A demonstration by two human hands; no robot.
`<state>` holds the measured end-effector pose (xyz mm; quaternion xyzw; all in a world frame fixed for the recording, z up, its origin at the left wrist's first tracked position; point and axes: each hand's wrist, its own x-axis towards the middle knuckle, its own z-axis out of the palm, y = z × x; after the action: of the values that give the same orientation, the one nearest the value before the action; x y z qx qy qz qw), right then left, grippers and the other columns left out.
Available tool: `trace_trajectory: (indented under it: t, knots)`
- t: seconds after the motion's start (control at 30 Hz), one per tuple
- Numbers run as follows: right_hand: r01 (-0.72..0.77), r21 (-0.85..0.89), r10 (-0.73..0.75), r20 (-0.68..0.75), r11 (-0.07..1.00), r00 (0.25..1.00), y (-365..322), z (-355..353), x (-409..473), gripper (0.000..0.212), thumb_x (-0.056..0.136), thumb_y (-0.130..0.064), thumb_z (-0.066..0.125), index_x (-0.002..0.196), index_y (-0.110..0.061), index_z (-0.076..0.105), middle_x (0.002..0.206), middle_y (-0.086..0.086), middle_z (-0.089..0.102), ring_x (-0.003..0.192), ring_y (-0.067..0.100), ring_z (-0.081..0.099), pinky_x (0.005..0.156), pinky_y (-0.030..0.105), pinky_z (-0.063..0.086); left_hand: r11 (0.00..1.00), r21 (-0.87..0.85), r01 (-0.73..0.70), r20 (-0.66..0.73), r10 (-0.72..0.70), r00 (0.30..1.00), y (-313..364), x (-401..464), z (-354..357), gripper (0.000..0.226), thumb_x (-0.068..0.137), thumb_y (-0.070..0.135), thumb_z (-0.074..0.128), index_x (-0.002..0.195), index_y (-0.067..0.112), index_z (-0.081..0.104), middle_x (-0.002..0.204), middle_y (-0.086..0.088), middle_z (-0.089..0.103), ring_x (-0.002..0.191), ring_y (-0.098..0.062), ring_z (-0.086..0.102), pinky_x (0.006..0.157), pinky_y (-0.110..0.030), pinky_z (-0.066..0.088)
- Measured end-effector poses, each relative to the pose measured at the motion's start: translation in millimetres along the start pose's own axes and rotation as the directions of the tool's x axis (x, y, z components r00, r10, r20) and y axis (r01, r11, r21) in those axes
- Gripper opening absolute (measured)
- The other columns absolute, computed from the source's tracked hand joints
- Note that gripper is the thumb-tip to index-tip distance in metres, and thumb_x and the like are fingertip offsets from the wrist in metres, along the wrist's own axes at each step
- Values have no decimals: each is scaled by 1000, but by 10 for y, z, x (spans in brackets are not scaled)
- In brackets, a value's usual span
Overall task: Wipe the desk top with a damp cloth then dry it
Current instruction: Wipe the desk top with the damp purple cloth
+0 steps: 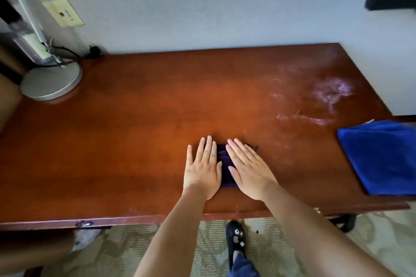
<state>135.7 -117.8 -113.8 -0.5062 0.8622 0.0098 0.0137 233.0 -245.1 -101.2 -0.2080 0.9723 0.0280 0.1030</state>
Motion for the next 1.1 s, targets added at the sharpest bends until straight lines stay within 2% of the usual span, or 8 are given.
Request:
trace_trajectory:
  t: [0.1, 0.23, 0.3, 0.43, 0.53, 0.73, 0.93, 1.1]
  knots:
    - [-9, -7, 9, 77, 1000, 997, 7, -37, -251, 65, 103, -37, 2, 139, -4, 45, 148, 8, 41, 138, 20, 37, 111, 38, 19, 999, 22, -28, 17, 28, 999, 125, -142, 51, 73, 75, 40, -30, 142, 11, -25, 157, -4, -26, 146, -21, -22, 115, -49, -16]
    - [-49, 23, 45, 147, 999, 988, 22, -38, -355, 67, 103, -39, 0, 140, -7, 45, 149, 6, 41, 139, 18, 37, 112, 37, 16, 999, 18, -33, 16, 33, 999, 177, -180, 44, 75, 74, 41, -30, 142, 12, -24, 159, -4, -21, 146, -20, -21, 114, -49, -17]
    - [-44, 37, 39, 132, 998, 990, 46, 4, -344, 68, 101, -42, -7, 147, -9, 31, 155, 4, 27, 144, 16, 23, 115, 34, 5, 999, 21, -31, 8, 31, 999, 179, -175, 35, 74, 79, 42, -27, 147, 12, -21, 160, -3, -20, 146, -20, -21, 114, -49, -16]
    - [11, 76, -16, 63, 997, 998, 146, 27, -213, 82, 83, -50, -33, 149, -13, -2, 158, -3, -7, 145, 11, -9, 117, 27, -11, 1000, 10, -26, 0, 26, 1000, 186, -39, -6, 60, 101, 41, 1, 151, 13, -15, 160, -2, -20, 146, -19, -21, 116, -50, -14]
    - [22, 99, -31, 87, 995, 996, 312, -13, -44, 93, 72, -52, -43, 150, -14, -8, 157, -5, -15, 146, 10, -13, 116, 27, -12, 1000, -2, -11, -10, 11, 1000, 217, 153, -48, 59, 103, 40, 4, 151, 14, -15, 160, -2, -19, 147, -18, -20, 117, -50, -12]
    - [43, 126, -51, 60, 991, 997, 615, -17, 373, 92, 80, -52, -36, 152, -11, 6, 161, 0, 5, 147, 12, 0, 118, 29, -3, 999, -29, 15, -19, -16, 1000, 248, 592, -118, 58, 103, 40, 5, 152, 15, -14, 161, -1, -16, 147, -19, -19, 119, -48, -10]
    - [53, 125, -62, 73, 991, 995, 857, -83, 829, 78, 85, -46, -17, 153, -14, 2, 161, -2, -2, 147, 11, -6, 116, 26, -10, 997, -61, 47, -27, -48, 998, 214, 1043, -224, 57, 103, 38, 8, 152, 18, -14, 162, -3, -13, 148, -19, -17, 120, -44, -8]
    - [57, 96, -65, 72, 994, 995, 945, -84, 1027, 79, 85, -46, -15, 153, -13, 5, 161, 0, 1, 148, 12, -4, 115, 26, -10, 996, -69, 61, -26, -63, 998, 177, 1228, -275, 56, 103, 39, 9, 153, 20, -10, 162, -2, -10, 148, -19, -15, 120, -44, -9]
